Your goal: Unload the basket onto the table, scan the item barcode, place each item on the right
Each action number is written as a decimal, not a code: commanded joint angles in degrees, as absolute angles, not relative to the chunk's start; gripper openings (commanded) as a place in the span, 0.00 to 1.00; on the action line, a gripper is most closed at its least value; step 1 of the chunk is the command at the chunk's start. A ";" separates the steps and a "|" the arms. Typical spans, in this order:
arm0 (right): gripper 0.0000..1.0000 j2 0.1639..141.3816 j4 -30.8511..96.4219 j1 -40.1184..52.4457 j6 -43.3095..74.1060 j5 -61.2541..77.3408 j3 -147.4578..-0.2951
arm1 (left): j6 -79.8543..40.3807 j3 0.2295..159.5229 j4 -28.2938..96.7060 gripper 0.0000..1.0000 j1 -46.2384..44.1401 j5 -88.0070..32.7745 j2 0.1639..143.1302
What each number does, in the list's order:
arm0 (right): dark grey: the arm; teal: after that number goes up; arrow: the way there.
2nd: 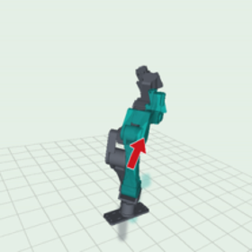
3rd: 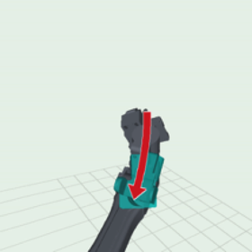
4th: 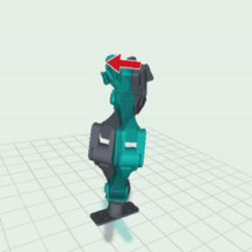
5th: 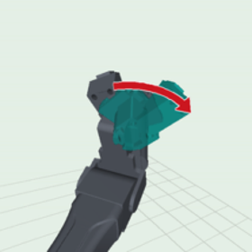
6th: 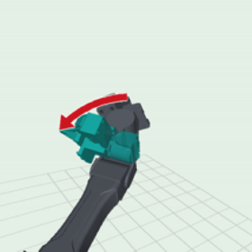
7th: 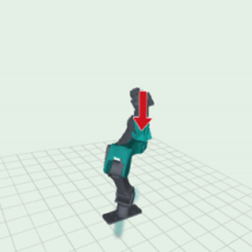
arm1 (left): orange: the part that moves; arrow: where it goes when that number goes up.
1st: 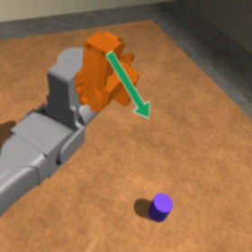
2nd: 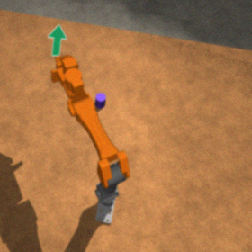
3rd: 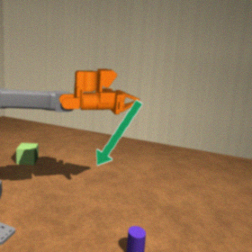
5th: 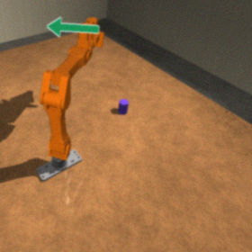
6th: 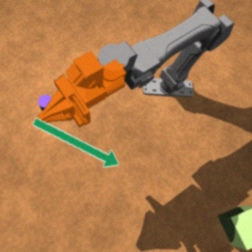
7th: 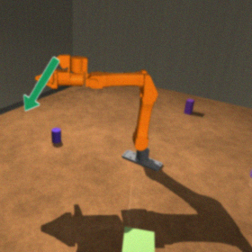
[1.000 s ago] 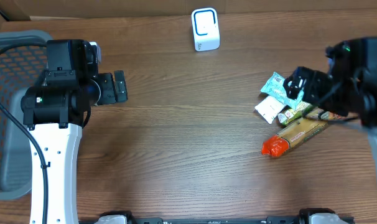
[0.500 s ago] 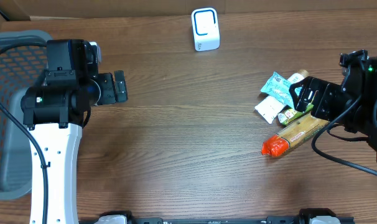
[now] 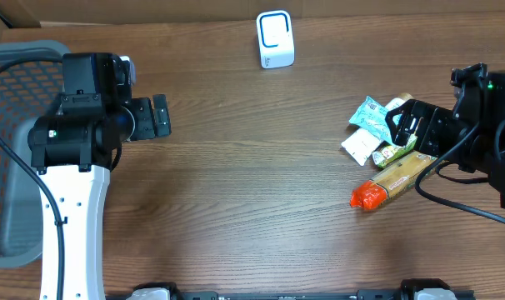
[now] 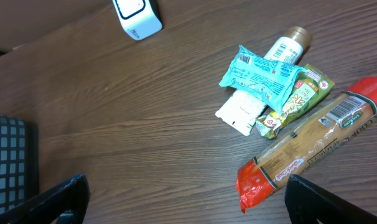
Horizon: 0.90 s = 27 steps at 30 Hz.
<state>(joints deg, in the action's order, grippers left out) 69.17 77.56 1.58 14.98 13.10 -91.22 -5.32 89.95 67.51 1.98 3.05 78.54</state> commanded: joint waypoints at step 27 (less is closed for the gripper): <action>1.00 34.28 19.00 7.88 14.57 9.69 -47.51 | -3.81 90.89 67.29 0.99 1.85 3.38 78.63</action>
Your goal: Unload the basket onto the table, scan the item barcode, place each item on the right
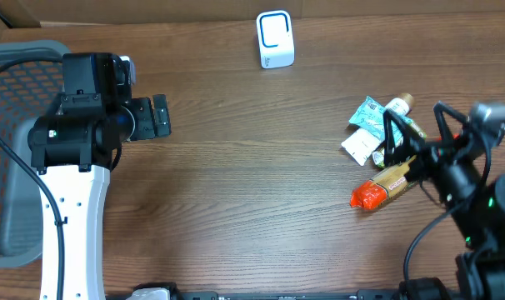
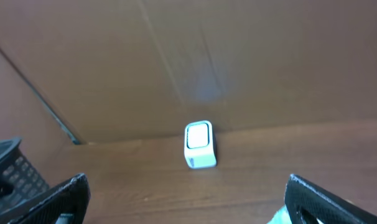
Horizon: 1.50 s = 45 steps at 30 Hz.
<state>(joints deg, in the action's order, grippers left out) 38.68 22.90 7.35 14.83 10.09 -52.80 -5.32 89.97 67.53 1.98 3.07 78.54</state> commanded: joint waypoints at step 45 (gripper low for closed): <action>1.00 0.12 -11.90 11.62 14.55 9.52 -0.43 | -3.81 90.89 67.26 1.00 1.85 3.38 78.63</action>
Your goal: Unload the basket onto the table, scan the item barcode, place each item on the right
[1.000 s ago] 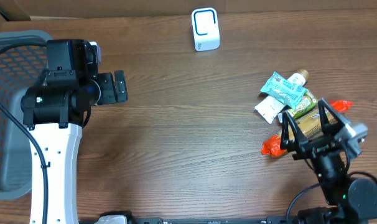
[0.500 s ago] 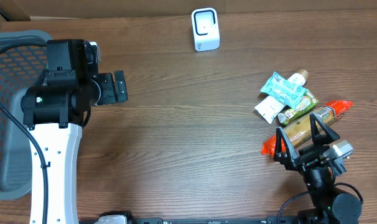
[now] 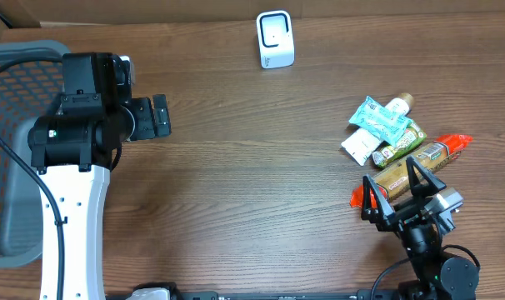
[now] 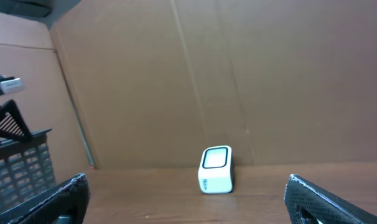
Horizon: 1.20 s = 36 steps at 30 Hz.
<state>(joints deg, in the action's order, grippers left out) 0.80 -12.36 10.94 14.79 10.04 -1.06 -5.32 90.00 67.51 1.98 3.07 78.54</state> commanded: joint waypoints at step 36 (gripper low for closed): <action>1.00 0.16 3.79 11.18 14.55 9.06 -0.45 | -3.81 90.89 67.29 1.00 1.85 3.38 78.63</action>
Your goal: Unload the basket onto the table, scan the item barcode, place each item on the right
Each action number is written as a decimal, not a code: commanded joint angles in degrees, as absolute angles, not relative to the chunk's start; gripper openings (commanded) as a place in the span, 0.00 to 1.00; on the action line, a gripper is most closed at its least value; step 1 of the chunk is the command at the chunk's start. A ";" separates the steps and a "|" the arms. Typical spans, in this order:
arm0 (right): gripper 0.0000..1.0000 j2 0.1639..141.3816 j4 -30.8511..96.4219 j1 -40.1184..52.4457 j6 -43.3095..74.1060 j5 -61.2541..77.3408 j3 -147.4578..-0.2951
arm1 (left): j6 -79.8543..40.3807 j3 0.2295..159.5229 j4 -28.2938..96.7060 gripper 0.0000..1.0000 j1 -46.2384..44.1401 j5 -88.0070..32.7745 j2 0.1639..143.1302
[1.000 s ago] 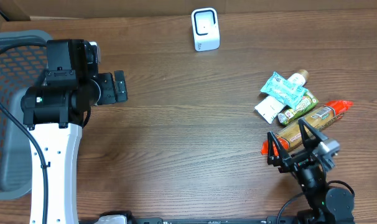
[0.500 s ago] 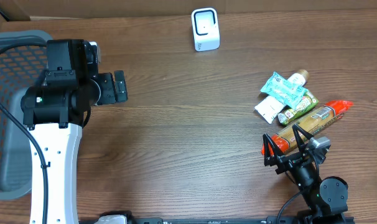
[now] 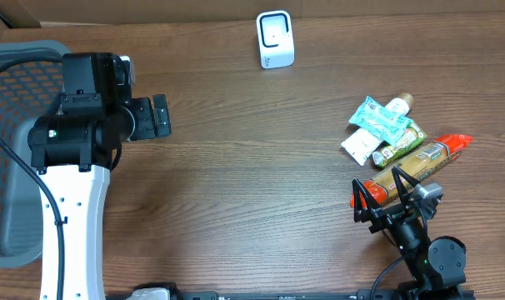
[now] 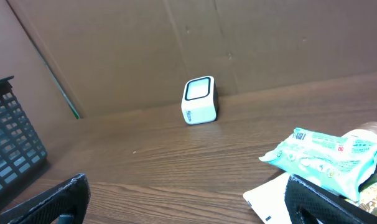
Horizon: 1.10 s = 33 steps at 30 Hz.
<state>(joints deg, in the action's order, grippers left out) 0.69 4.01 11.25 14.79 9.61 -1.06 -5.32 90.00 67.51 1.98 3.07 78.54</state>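
Observation:
The white scanner (image 3: 275, 39) stands at the table's far edge; the right wrist view shows it (image 4: 200, 109) facing me. A pile of items lies at the right: a teal packet (image 3: 376, 118) (image 4: 325, 163), a small bottle (image 3: 399, 105), a white card (image 3: 358, 146) (image 4: 272, 198), a green packet (image 3: 398, 147) and a long pasta pack with red ends (image 3: 412, 169). My right gripper (image 3: 387, 202) (image 4: 188, 208) is open wide and empty, low at the table's front, over the pack's near red end. My left gripper (image 3: 155, 117) rests at the left, its jaws unclear.
A grey mesh basket (image 3: 7, 150) (image 4: 11, 143) stands at the left edge behind the left arm. A brown cardboard wall (image 4: 145, 43) closes the far side behind the scanner. Bare wood lies between the scanner and the pile.
My right gripper has shifted slightly left at the front edge and tilted down. The teal packet, card and bottle now show in its wrist view. The left arm has not moved.
My open right gripper first hovered at the right edge looking down on the pile. Then it was nearer the front, its camera raised toward the scanner. Then it sat low at the front edge facing the scanner, and now it looks lower over the items. Nothing was grasped.

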 commanded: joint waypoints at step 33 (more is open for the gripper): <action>1.00 0.16 3.79 11.18 14.55 9.06 -0.45 | -9.30 59.64 45.98 1.00 2.26 0.36 43.40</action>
<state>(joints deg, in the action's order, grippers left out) 0.69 4.12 11.25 14.76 9.63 -1.06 -6.92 67.57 49.87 1.98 1.87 48.29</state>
